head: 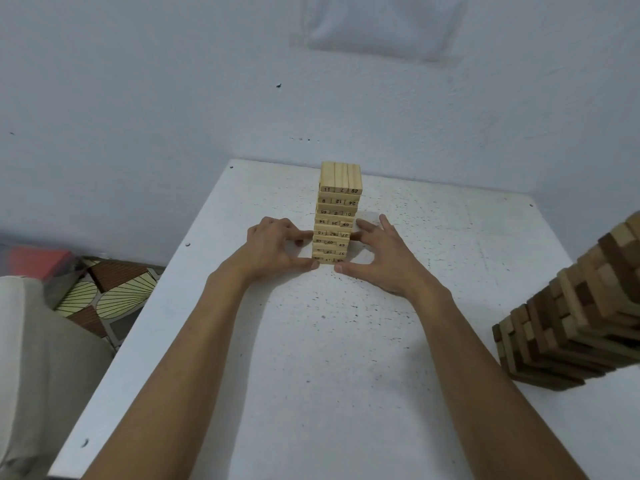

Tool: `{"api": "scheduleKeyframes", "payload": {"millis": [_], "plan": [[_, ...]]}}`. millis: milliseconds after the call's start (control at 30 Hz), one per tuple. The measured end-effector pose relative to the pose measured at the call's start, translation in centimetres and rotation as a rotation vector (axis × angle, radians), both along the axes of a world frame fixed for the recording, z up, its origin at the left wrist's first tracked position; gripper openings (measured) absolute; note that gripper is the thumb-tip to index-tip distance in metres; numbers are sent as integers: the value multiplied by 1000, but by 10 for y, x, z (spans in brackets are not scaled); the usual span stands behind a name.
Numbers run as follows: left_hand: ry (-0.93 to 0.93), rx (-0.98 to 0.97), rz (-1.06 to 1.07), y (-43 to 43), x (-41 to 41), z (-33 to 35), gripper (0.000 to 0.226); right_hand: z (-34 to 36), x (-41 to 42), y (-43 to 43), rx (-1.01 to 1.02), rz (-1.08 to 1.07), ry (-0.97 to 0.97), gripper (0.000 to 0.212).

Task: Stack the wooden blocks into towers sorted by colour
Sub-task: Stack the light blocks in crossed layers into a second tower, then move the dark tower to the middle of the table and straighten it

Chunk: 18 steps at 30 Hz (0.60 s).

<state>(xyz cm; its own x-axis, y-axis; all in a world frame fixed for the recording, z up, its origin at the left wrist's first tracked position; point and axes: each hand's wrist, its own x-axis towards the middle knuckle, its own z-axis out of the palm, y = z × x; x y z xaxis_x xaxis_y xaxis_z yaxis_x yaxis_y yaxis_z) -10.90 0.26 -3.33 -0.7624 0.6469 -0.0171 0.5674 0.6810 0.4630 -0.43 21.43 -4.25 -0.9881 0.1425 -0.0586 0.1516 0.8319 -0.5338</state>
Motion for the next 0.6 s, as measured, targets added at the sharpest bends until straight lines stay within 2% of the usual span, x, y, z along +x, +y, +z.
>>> {"api": "scheduleKeyframes", "payload": {"millis": [167, 300, 600], "plan": [[3, -14, 21, -6, 9, 0, 78, -1, 8, -5, 54, -39, -7, 80], [29, 24, 66, -15, 27, -2, 68, -1, 24, -13, 104, -55, -22, 72], [75, 41, 112, -38, 93, -1, 55, 13, 95, -38, 51, -56, -40, 63]]}}
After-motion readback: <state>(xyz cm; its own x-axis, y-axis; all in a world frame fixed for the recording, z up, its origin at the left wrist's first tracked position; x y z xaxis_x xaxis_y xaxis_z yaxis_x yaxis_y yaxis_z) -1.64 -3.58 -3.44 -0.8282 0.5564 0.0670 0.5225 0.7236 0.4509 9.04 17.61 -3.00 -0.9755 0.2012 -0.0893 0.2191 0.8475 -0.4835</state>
